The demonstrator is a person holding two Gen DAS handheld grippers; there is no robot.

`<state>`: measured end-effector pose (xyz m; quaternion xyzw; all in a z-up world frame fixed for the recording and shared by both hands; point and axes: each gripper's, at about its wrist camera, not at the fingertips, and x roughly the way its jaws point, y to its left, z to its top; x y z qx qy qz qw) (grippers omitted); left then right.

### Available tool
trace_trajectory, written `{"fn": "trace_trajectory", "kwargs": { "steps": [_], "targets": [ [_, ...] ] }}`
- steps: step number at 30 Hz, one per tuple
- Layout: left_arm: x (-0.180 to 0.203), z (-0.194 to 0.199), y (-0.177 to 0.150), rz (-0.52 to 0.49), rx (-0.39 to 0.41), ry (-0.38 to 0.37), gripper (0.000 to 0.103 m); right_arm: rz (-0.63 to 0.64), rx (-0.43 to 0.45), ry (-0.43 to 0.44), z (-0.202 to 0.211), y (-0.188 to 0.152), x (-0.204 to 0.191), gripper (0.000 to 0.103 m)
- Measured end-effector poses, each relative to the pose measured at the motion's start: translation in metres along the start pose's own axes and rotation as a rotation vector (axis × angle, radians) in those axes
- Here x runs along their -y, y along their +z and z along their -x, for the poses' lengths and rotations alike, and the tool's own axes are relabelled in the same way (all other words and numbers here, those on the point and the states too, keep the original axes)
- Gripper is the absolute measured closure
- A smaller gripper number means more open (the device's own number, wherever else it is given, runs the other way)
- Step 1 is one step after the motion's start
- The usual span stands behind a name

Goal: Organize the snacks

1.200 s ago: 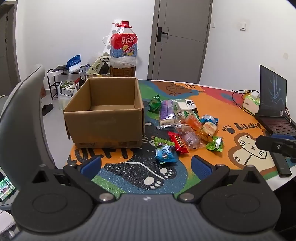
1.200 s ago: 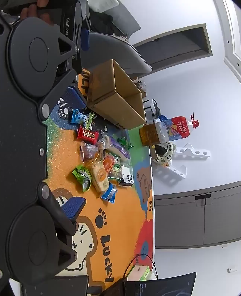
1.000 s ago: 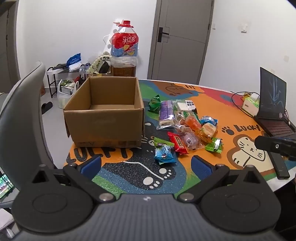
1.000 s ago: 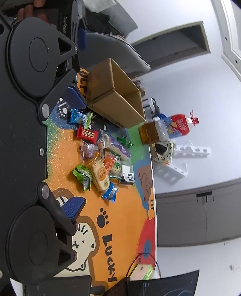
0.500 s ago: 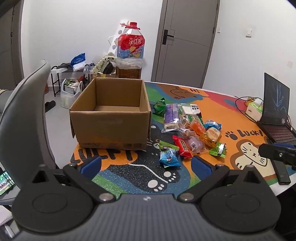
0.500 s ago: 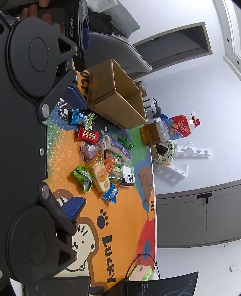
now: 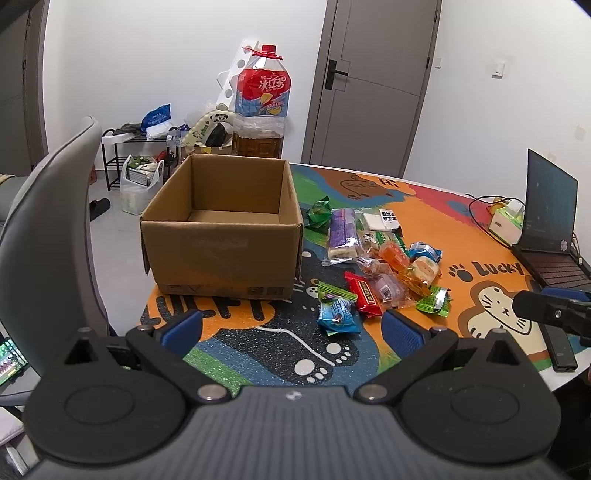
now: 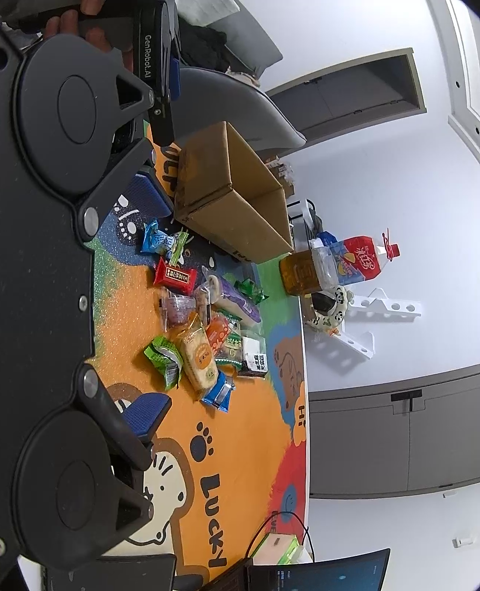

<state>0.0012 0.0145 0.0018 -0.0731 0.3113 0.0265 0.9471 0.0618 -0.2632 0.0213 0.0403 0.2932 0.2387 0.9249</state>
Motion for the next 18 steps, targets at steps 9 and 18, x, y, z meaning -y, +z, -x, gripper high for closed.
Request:
{"fn": "trace_trajectory", "kwargs": {
  "steps": [9, 18],
  "targets": [
    [-0.0022, 0.0004, 0.0000, 0.008, 0.001, 0.007, 0.001, 0.000, -0.002, -0.001, -0.0003, 0.0011, -0.0019, 0.000],
    [-0.0044, 0.0005, 0.0004, 0.008, 0.005, 0.013, 0.001, 0.003, -0.005, 0.018, -0.0002, 0.0009, -0.0040, 0.000]
  ]
}}
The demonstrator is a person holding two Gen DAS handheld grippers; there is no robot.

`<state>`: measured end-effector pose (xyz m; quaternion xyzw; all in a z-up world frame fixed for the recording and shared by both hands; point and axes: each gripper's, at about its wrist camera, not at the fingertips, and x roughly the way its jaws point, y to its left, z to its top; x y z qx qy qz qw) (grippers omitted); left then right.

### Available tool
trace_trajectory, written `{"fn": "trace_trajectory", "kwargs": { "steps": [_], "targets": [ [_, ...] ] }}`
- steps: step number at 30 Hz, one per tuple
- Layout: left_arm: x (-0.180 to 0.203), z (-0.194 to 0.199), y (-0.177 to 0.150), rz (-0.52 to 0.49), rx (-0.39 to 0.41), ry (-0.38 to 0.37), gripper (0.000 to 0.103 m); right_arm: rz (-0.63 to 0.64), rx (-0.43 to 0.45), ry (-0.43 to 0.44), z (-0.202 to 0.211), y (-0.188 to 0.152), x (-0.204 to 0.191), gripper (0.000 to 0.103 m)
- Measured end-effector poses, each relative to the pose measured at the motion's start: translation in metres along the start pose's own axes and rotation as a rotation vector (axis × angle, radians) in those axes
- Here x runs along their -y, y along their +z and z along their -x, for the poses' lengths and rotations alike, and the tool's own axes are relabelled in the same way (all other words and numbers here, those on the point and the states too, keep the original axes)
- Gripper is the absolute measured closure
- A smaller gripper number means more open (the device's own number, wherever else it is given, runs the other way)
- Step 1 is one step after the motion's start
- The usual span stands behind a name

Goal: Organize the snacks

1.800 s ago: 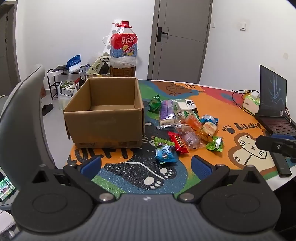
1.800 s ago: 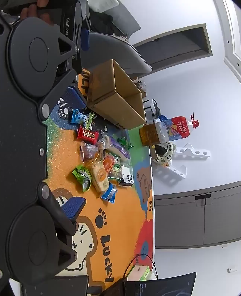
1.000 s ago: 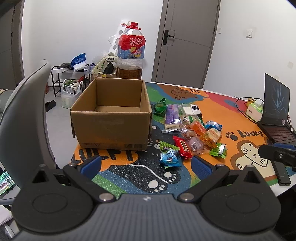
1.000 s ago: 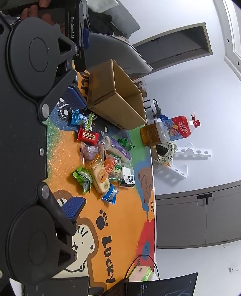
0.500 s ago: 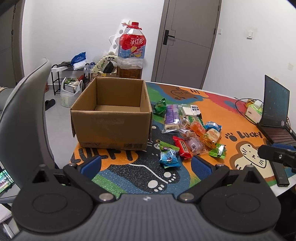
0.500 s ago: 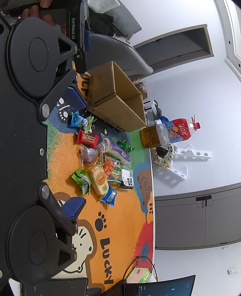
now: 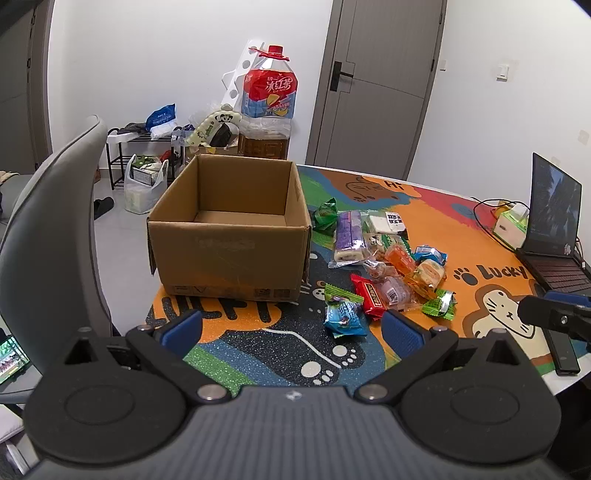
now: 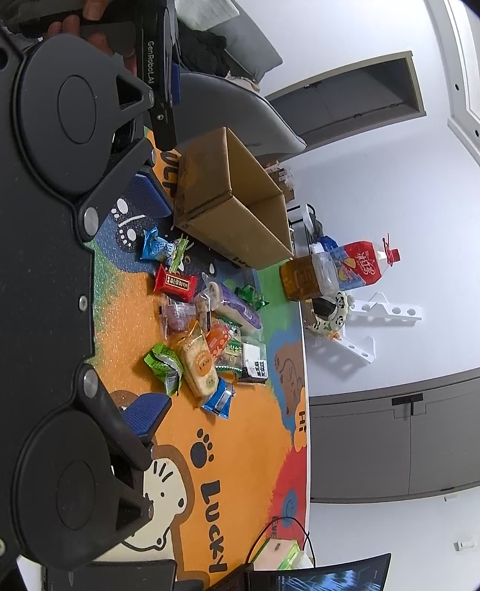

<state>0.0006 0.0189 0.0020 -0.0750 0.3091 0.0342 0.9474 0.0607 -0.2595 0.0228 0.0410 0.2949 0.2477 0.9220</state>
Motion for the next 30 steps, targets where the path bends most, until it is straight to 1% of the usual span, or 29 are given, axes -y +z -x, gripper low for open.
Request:
{"fn": "trace_trajectory", "kwargs": {
  "steps": [27, 30],
  "targets": [
    [-0.0063, -0.0049, -0.0005, 0.011, -0.005, 0.012, 0.001, 0.001, 0.002, -0.015, -0.0028, -0.0009, 0.0004, 0.000],
    [-0.0038, -0.0063, -0.0013, 0.000, -0.009, 0.008, 0.001, 0.007, 0.007, -0.020, -0.0032, -0.0015, 0.0006, 0.000]
  ]
}}
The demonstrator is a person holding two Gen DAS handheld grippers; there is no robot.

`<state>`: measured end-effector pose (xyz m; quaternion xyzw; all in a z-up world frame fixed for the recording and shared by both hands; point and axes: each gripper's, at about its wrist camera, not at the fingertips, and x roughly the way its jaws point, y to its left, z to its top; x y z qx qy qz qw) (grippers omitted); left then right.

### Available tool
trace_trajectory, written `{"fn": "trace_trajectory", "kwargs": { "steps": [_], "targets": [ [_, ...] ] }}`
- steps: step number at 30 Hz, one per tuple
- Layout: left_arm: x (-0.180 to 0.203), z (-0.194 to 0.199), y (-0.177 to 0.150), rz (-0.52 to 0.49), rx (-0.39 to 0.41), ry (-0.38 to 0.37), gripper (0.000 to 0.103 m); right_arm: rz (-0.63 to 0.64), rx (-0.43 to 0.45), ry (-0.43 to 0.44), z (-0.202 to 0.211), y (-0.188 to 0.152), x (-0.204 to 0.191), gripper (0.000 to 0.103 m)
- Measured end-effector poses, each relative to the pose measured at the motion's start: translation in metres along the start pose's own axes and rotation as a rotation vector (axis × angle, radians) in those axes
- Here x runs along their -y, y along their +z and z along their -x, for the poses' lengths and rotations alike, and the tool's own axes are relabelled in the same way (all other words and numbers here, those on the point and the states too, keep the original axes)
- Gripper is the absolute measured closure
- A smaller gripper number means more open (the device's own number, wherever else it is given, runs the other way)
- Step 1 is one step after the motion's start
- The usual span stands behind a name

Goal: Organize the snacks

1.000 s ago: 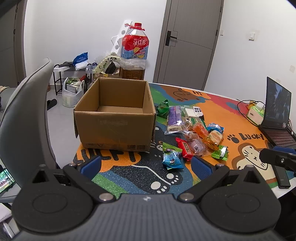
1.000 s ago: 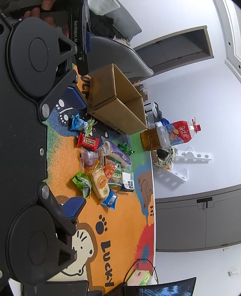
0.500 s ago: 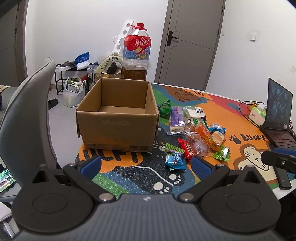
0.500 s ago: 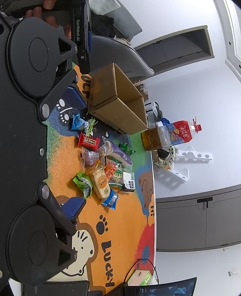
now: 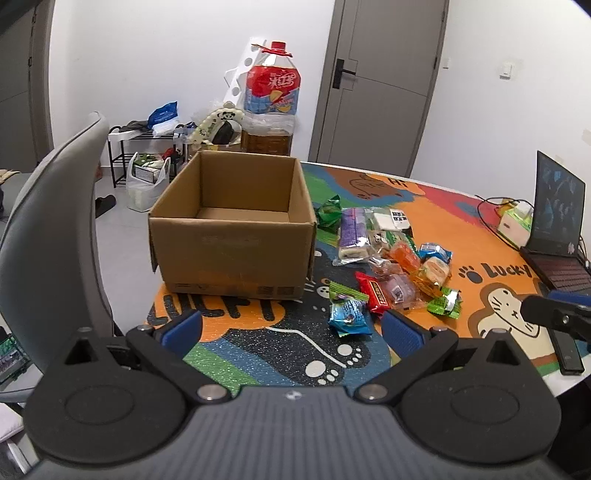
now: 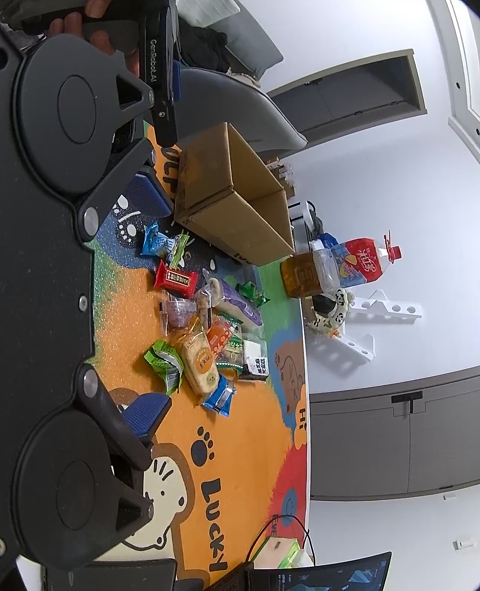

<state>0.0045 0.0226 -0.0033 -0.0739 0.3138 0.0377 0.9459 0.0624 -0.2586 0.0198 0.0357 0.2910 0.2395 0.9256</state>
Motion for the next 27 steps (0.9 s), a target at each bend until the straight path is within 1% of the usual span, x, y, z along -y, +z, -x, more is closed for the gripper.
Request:
{"fn": "trace_trajectory", "kwargs": {
  "steps": [5, 8, 11, 15, 18, 23, 27],
  "targets": [
    [0.005, -0.005, -0.002, -0.007, -0.012, -0.011, 0.001, -0.009, 0.006, 0.008, -0.006, -0.003, 0.002, 0.000],
    [0.006, -0.008, -0.003, -0.002, -0.002, -0.019, 0.001, -0.005, 0.006, 0.012, -0.011, -0.004, 0.004, 0.000],
    [0.010, -0.008, -0.004, -0.036, 0.049, 0.002, 0.001, 0.018, 0.015, 0.004, -0.016, -0.005, 0.002, 0.000],
    [0.011, -0.015, -0.006, -0.040, 0.077, 0.009, 0.001, 0.011, 0.019, -0.001, -0.025, -0.009, 0.006, 0.000],
    [0.010, -0.024, -0.007, -0.033, 0.074, -0.005, 0.001, 0.007, 0.016, -0.008, -0.033, -0.011, 0.010, 0.000],
    [0.011, -0.039, -0.011, -0.014, 0.067, 0.000, 0.001, -0.001, 0.013, -0.007, -0.044, -0.015, 0.017, 0.000],
    [0.015, -0.050, -0.013, -0.003, 0.053, -0.013, 0.001, -0.013, 0.017, -0.014, -0.053, -0.018, 0.025, 0.000]
  ]
}}
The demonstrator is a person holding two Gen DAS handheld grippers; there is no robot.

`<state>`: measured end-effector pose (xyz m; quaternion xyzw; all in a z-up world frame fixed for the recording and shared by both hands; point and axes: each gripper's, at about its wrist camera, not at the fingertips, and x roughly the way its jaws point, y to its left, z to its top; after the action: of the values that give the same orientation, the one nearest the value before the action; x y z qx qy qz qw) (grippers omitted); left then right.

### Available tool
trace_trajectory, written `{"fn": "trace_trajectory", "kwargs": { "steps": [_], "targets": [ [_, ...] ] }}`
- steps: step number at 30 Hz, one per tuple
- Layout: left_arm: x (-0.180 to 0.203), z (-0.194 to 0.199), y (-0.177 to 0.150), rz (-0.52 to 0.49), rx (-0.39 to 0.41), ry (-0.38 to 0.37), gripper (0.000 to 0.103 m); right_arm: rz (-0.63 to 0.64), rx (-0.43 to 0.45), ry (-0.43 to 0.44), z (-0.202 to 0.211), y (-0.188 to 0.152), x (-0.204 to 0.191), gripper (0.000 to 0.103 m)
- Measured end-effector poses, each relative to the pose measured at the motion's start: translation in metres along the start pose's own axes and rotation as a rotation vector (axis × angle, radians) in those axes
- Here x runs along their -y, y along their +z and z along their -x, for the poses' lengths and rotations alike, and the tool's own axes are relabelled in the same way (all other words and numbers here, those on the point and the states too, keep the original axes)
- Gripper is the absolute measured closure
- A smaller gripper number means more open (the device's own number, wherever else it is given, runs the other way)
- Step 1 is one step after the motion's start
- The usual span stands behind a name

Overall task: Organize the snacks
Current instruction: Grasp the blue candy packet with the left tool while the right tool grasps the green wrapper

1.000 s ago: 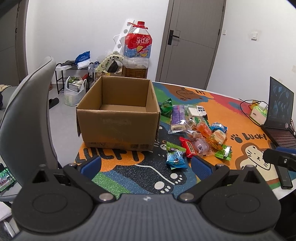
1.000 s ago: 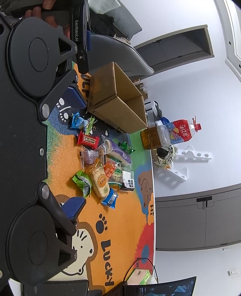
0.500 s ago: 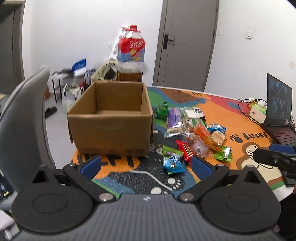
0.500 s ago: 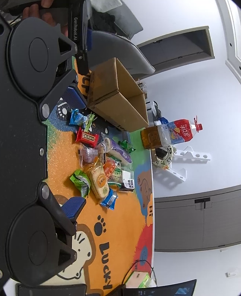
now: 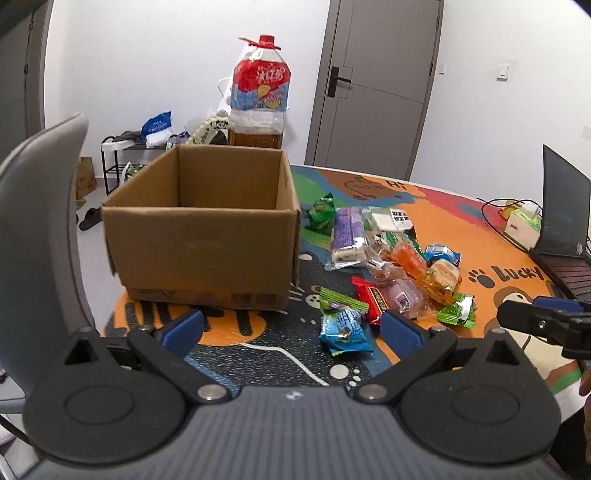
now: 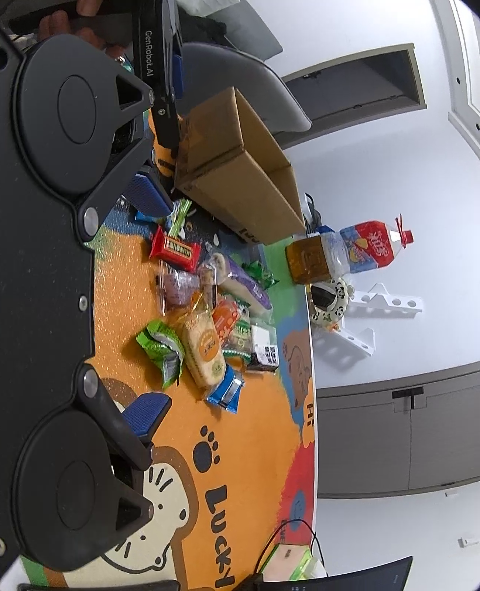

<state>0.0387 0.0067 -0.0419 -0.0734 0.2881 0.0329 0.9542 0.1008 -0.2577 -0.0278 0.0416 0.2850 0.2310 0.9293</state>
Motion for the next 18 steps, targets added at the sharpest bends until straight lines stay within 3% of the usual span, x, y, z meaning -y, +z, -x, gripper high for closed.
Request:
{"fn": "trace_trajectory", "kwargs": {
  "steps": [7, 11, 18],
  "targets": [
    [0.008, -0.016, -0.003, 0.015, 0.005, -0.037, 0.004, -0.009, 0.003, -0.014, -0.015, -0.004, 0.011, 0.005],
    [0.011, -0.026, -0.003, 0.032, 0.009, -0.059, 0.010, -0.022, -0.006, -0.019, -0.024, -0.005, 0.018, 0.017],
    [0.013, -0.048, -0.006, 0.042, -0.030, -0.067, 0.028, -0.034, -0.022, -0.010, -0.039, -0.006, 0.023, 0.025]
  ]
}}
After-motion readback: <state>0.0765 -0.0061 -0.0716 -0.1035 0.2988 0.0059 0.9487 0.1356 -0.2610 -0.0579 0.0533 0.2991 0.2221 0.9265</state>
